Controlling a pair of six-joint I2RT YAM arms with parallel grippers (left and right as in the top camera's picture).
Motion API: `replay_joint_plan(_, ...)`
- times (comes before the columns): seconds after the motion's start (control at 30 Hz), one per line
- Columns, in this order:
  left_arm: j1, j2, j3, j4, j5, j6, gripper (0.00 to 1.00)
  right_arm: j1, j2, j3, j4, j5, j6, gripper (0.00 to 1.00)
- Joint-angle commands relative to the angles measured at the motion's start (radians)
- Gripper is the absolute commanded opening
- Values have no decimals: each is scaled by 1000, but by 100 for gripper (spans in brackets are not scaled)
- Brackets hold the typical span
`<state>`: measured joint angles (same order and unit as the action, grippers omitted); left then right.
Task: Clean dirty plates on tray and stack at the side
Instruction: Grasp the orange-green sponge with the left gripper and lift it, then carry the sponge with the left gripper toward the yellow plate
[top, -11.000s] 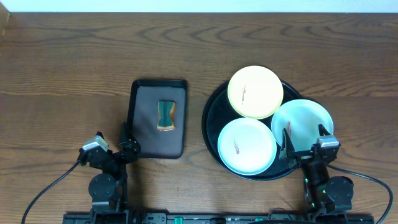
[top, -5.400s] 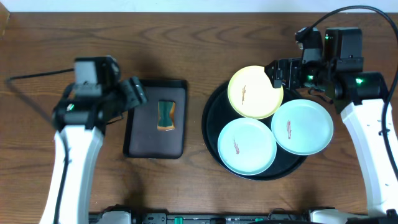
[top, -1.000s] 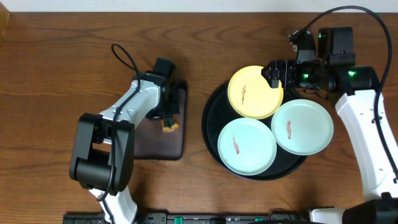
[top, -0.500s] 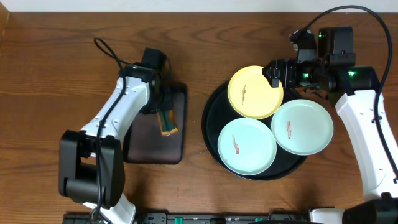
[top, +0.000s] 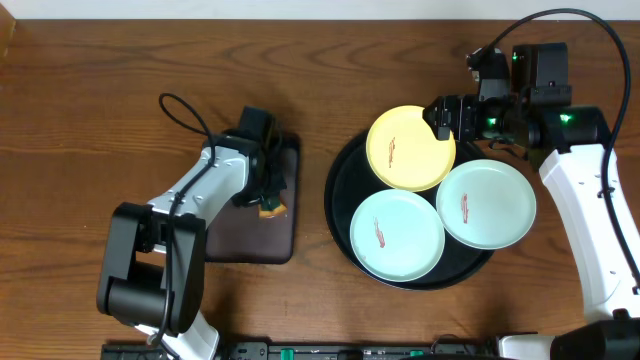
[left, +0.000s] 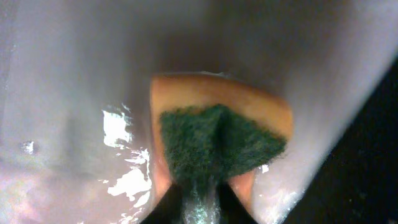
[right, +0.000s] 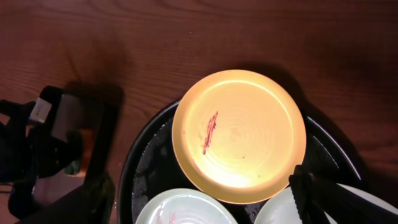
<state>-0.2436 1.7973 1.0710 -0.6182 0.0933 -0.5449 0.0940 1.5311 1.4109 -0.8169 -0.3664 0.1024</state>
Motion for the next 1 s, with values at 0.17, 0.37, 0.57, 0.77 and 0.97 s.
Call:
replay_joint_plan(0.17,-2,10,47,-51,-7,209,8,-2,75,16,2,52,9,73)
replay_joint_plan(0.37,-2,2,304,-247,-6,277,7,-24,164,34,3,114,9,63)
replay_joint_plan(0.57,-5,2,509,-314,32,283,7,-86,314,34,27,174,-30,63)
replay_joint_plan(0.77,-5,2,537,-276,144,282,7,-104,428,34,67,170,-45,54)
replay_joint_plan(0.97,-49,3,537,-223,158,283,7,-95,501,34,101,124,-66,34)
